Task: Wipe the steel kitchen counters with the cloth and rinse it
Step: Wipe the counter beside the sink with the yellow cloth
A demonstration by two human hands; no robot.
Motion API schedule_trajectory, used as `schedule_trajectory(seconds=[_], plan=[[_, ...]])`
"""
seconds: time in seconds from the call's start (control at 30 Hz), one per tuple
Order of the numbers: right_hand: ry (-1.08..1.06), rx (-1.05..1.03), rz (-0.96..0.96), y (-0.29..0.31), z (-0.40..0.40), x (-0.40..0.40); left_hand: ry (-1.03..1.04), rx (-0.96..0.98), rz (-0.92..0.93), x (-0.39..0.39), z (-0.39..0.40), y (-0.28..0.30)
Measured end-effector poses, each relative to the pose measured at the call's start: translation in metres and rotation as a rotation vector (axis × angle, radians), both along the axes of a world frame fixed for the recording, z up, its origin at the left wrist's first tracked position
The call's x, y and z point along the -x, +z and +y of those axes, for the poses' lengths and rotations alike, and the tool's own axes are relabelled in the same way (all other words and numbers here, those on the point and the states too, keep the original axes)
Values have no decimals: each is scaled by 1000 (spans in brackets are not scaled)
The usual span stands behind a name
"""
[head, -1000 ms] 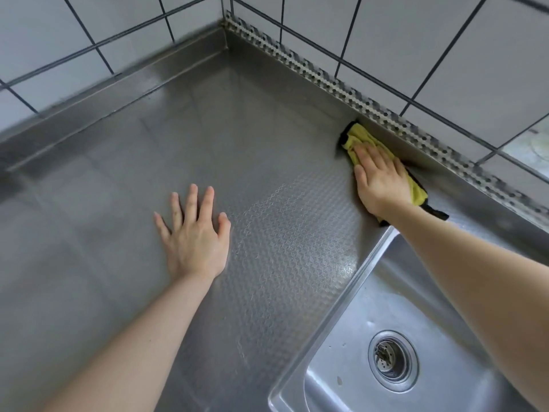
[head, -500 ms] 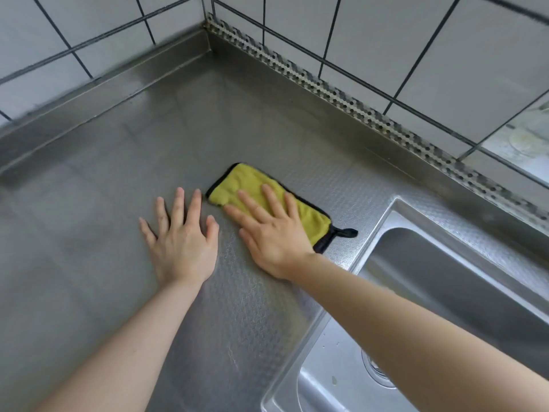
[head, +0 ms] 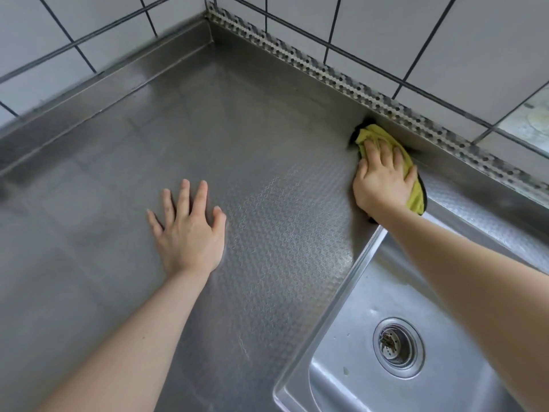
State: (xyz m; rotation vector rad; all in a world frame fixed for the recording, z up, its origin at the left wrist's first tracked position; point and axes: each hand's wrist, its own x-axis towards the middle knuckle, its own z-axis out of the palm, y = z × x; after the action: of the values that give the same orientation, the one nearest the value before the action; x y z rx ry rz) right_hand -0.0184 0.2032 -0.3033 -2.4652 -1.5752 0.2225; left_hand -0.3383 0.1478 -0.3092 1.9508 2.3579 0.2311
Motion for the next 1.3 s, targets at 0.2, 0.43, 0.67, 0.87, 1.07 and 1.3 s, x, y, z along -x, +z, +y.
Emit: schedule_trajectory(seconds=[0.2, 0.43, 0.67, 0.87, 1.07, 1.3], plan=[[-206, -8, 76, 1, -27, 25, -4, 8, -8, 0, 1, 0], [-228, 28, 81, 1, -76, 72, -10, 7, -105, 3, 3, 1], [-213, -24, 118, 2, -136, 127, -123, 42, -207, 15, -2, 4], [-143, -27, 241, 10, -186, 165, -327, 45, -165, 29, -59, 7], [22, -26, 255, 11, -240, 197, -398, 57, -92, 41, -116, 5], [381, 120, 124, 17, -292, 218, -469, 64, -99, 65, -135, 11]])
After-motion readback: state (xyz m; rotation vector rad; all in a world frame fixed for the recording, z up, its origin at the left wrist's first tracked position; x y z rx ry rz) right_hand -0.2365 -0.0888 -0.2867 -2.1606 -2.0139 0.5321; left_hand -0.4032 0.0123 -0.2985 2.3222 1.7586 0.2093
